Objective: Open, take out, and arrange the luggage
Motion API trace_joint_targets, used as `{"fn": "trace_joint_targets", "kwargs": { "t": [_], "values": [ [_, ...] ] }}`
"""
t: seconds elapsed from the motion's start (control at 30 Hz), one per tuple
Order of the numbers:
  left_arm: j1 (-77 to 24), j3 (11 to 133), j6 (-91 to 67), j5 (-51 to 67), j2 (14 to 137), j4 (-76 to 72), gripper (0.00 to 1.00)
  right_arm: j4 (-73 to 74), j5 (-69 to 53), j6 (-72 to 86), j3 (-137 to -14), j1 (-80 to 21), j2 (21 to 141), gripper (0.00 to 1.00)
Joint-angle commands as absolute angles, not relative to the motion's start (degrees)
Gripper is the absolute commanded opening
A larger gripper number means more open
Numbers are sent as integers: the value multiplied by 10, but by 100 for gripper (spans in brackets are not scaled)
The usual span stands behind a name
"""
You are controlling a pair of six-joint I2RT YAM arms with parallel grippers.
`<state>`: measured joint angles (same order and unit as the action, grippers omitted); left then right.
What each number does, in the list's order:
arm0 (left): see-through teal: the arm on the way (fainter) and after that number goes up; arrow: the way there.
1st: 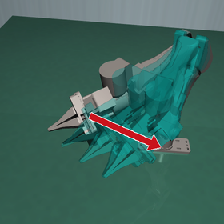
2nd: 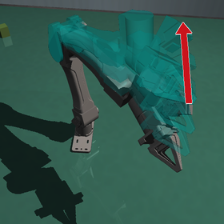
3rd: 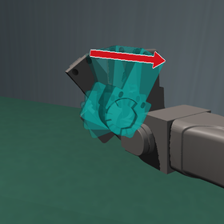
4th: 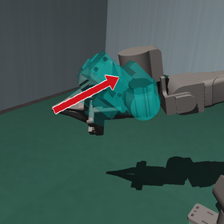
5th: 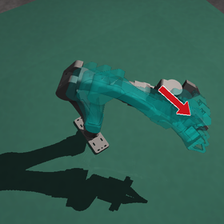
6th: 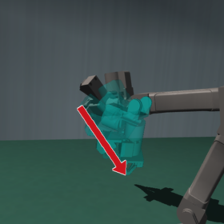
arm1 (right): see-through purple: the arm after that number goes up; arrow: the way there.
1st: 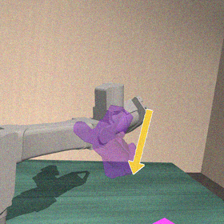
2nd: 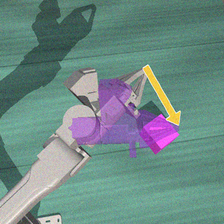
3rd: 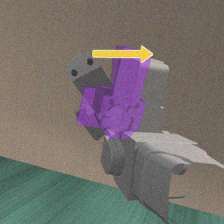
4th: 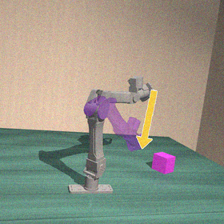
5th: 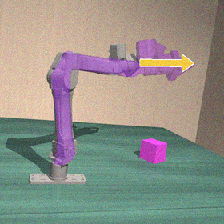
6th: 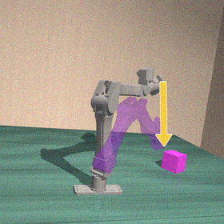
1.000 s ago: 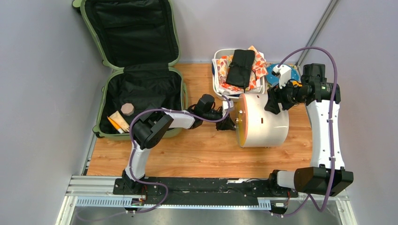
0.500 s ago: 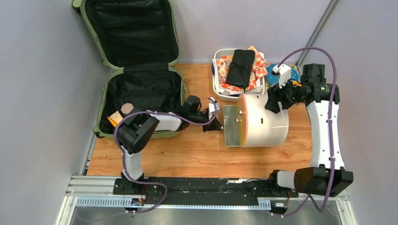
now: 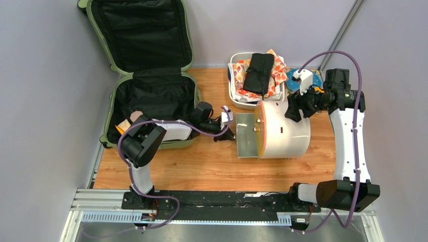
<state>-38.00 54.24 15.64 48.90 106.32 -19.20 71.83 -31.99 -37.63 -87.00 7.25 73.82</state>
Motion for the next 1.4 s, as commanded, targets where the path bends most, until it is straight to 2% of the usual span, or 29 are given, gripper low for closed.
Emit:
{"fn": "trace_joint_targets", "kwargs": {
  "t": [0.0, 0.03, 0.07, 0.13, 0.33, 0.57, 0.73, 0.83, 1.0, 1.13, 1.27, 1.37],
  "values": [
    [-370, 545, 188, 482, 1027, -135, 28, 802, -284, -388, -857, 70, 751, 68],
    [-370, 553, 186, 482, 1022, -107, 50, 802, -284, -388, -858, 70, 751, 68],
    [-370, 568, 192, 481, 1007, -88, 58, 802, -285, -388, -860, 70, 751, 68],
    [-367, 581, 201, 470, 985, -20, 65, 803, -287, -388, -870, 70, 751, 68],
    [-302, 626, 197, 468, 877, 157, 69, 808, -298, -379, -907, 70, 751, 74],
    [-58, 716, 77, 461, 810, 271, 71, 801, -308, -331, -996, 70, 754, 80],
    [127, 743, 110, 424, 816, 364, 71, 797, -313, -306, -1048, 69, 767, 81],
    [185, 769, 141, 382, 843, 417, 71, 801, -313, -297, -1074, 69, 777, 81],
    [209, 759, 128, 249, 862, 444, 71, 798, -305, -289, -1067, 62, 782, 81],
    [209, 695, 9, 163, 841, 433, 71, 789, -297, -282, -1056, 59, 782, 81],
    [210, 639, -58, 28, 830, 407, 70, 786, -289, -281, -1056, 57, 790, 81],
    [209, 621, -78, 2, 831, 381, 70, 786, -287, -280, -1054, 57, 795, 81]
  ]
}}
